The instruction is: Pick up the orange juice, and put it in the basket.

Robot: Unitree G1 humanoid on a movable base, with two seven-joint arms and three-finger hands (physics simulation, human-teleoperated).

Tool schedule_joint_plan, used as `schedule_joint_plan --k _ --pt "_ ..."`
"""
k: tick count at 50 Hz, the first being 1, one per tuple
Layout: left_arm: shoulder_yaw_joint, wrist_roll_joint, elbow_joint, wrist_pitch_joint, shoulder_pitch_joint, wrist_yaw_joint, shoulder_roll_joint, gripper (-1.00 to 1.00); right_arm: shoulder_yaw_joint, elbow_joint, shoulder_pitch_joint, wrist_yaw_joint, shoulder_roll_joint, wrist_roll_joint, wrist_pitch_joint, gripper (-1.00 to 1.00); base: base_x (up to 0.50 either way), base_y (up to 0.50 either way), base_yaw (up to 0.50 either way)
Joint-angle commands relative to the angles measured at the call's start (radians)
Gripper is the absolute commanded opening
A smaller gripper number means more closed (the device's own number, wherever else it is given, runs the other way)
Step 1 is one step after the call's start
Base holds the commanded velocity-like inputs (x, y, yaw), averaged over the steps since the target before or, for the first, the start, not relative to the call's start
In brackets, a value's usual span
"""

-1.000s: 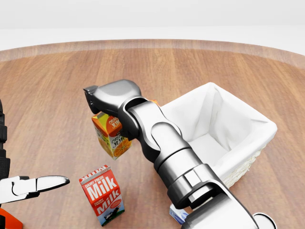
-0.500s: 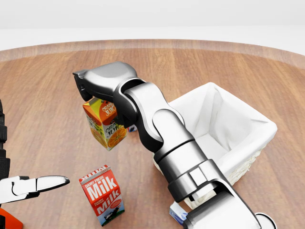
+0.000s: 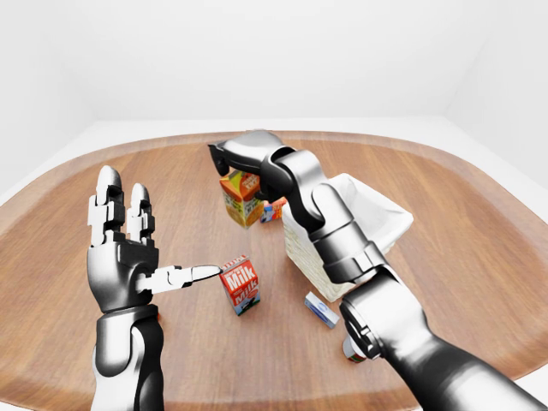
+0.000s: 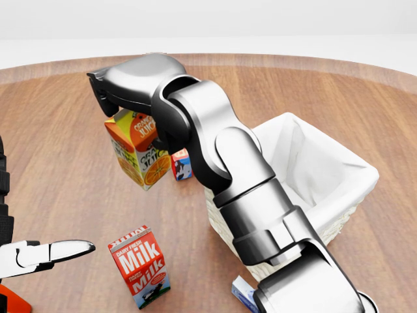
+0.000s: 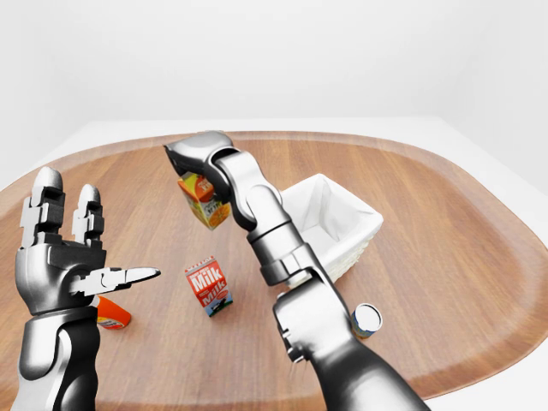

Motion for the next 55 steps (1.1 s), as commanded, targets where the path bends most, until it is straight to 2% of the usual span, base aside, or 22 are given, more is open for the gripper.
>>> schedule_joint_plan --k 1,8,24,33,41,47,55 --pt "0.0 0.0 0.0 0.0 0.0 0.0 0.0 1.0 -0.017 -0.089 -0.033 0.053 -0.007 -0.004 0.0 -1.0 0.0 0.0 0.0" --pt "-0.002 0.001 -0.003 0.0 0.0 -0.002 0.001 1.0 -0.023 -0.146 -0.03 0.1 -0.02 0.004 0.0 -1.0 0.0 0.0 0.0" --pt "-0.003 0.004 -0.002 0.0 0.0 -0.004 0.0 1.0 -0.053 -0.3 -0.019 0.1 -0.091 0.035 0.016 -1.0 0.0 0.0 0.0" --pt "-0.004 0.006 0.006 0.0 -0.002 -0.005 0.001 1.0 -0.062 -0.368 -0.008 0.1 -0.115 0.048 0.035 -1.0 0.0 0.0 0.0" --pt "-0.003 0.005 0.004 0.0 -0.003 -0.005 0.001 1.0 -0.082 -0.381 -0.012 0.1 -0.157 0.069 0.027 -1.0 0.0 0.0 0.0" --pt "-0.004 0.005 -0.004 0.0 -0.001 -0.003 0.001 1.0 -0.087 -0.431 0.011 0.1 -0.176 0.072 0.036 -1.0 0.0 0.0 0.0" --pt "-0.004 0.006 -0.005 0.0 0.0 -0.004 0.0 1.0 -0.099 -0.45 0.035 0.1 -0.203 0.085 0.032 -1.0 0.0 0.0 0.0"
